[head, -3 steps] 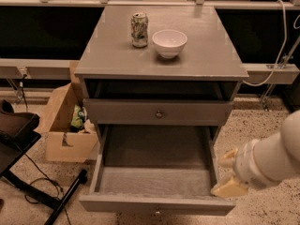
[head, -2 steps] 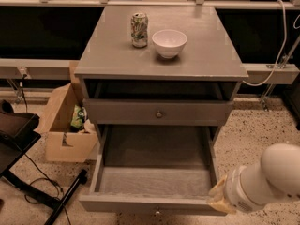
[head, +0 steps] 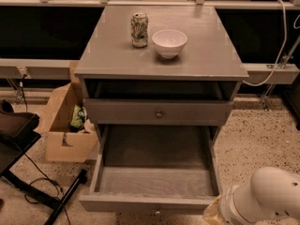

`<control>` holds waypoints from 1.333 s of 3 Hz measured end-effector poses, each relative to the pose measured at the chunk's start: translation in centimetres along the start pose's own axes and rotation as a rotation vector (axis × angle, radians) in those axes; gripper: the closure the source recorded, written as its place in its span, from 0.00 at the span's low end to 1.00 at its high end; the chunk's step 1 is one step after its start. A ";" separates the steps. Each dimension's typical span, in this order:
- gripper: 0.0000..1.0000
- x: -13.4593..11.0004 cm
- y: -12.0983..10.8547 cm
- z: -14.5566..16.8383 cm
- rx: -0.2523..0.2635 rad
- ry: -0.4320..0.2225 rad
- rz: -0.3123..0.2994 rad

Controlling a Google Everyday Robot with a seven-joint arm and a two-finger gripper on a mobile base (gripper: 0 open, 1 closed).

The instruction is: Close middle drawer

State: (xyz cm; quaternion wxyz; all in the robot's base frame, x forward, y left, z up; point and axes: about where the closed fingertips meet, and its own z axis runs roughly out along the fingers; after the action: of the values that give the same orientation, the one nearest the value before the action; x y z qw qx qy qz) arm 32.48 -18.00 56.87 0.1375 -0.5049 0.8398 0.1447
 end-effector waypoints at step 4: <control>1.00 0.0 4.0 16.9 -0.217 -0.084 0.085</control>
Offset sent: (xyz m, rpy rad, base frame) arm -0.0080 0.0363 -0.0462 0.0470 0.0855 0.0344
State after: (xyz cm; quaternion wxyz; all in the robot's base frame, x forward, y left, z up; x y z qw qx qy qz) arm 30.41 -9.76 41.79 0.1107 -0.4745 0.8332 0.2615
